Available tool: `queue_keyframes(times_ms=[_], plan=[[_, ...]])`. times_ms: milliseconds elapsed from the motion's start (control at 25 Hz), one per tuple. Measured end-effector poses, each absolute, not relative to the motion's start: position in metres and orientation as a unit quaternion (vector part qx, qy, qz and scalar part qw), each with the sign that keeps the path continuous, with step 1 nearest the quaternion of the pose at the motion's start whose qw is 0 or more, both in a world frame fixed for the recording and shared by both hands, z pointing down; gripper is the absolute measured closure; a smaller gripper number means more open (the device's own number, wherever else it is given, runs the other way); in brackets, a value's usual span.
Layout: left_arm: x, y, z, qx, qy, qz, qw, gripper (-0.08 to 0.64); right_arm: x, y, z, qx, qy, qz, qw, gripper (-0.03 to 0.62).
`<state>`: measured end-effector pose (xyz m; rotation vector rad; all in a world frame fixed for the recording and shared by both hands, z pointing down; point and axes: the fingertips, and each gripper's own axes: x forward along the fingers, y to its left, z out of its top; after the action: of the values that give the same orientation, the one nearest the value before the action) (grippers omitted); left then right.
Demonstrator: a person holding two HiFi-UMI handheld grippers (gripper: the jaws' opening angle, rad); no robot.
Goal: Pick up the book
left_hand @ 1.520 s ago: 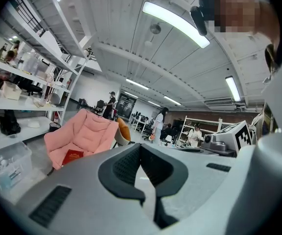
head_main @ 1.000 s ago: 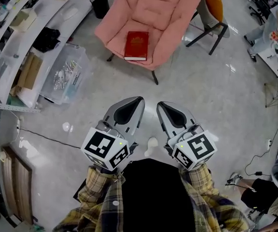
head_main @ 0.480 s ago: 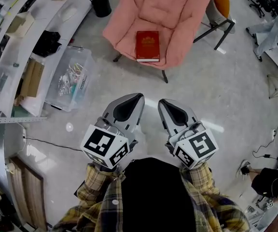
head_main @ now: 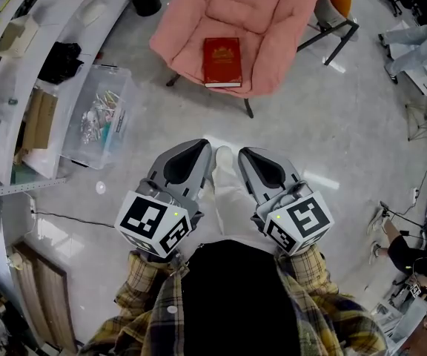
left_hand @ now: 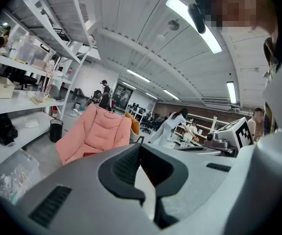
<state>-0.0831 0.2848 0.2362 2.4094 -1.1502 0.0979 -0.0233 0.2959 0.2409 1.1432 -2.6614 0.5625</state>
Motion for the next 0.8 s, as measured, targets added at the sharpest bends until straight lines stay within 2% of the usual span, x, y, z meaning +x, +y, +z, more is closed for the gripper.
queue_keyframes(times_ms=[800], plan=[[-0.047,0.125,0.205,0.877,-0.441,0.015,0.187,0.557,0.026,0.137,0.211,0.386,-0.907,0.15,0.068,0.575]])
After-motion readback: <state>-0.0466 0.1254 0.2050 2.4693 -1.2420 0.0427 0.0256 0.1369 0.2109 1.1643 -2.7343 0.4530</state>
